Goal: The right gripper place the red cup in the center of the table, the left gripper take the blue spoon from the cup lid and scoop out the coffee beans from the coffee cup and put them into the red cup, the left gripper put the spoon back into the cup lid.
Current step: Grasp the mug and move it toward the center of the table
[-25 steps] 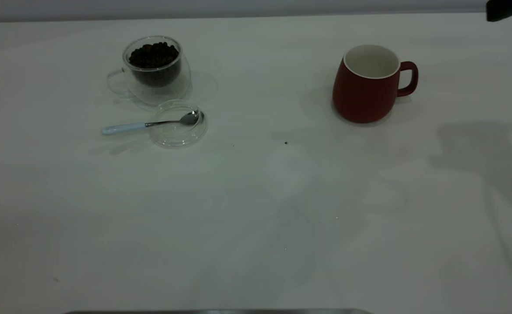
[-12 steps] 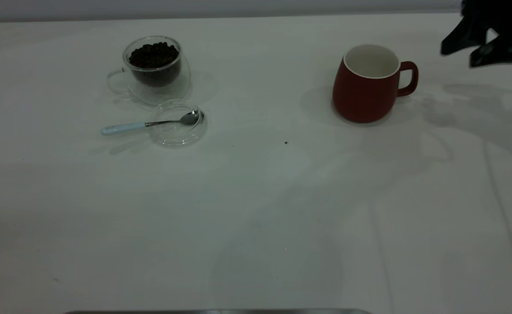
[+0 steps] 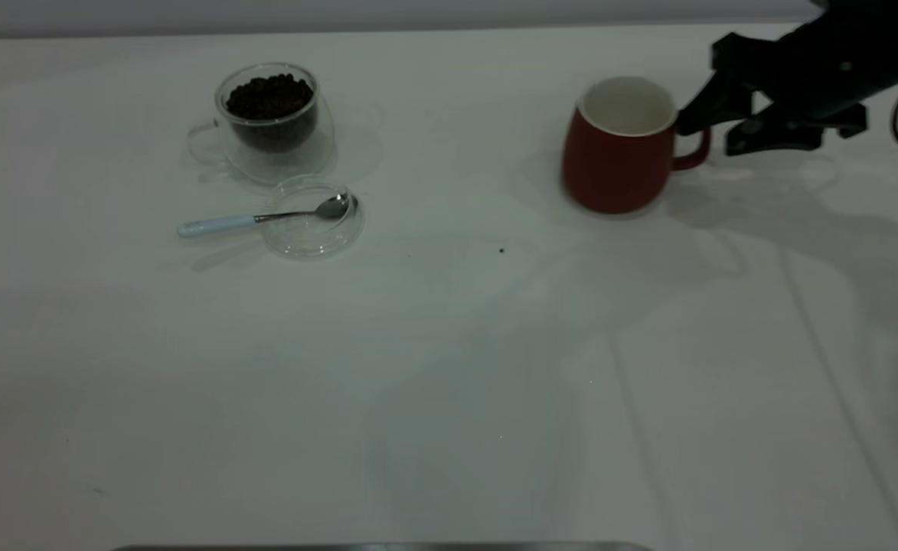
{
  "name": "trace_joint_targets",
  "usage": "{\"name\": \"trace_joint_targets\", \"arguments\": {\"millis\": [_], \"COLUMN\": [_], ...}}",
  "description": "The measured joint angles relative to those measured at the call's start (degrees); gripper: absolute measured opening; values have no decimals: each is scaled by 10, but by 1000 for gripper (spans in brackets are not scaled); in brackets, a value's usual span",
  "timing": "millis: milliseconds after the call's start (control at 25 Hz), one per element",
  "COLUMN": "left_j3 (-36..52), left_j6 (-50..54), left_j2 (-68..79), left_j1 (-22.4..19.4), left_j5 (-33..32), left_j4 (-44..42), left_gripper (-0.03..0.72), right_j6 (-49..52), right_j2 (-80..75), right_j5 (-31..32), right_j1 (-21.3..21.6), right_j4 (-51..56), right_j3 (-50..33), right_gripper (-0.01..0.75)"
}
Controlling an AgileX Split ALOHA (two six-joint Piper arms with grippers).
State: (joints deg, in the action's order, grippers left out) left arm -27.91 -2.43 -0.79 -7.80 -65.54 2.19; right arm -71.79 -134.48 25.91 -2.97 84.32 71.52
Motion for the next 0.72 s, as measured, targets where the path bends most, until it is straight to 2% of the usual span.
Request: {"name": "trace_joint_targets", "arguments": {"millis": [480, 720], "left_j3": [0, 0], "left_j6": [0, 0], "left_j2": [0, 0], "left_j1": [0, 0], "left_j5": [0, 0], "left_j4": [0, 0], "left_gripper": [340, 340], "right_j6": [-11, -15], "right_j2": [-8, -8], "right_j5": [-3, -13], "right_j1": [-96, -124], "right_j4": [21, 24], "right_j3": [5, 5], "right_gripper": [561, 560]}}
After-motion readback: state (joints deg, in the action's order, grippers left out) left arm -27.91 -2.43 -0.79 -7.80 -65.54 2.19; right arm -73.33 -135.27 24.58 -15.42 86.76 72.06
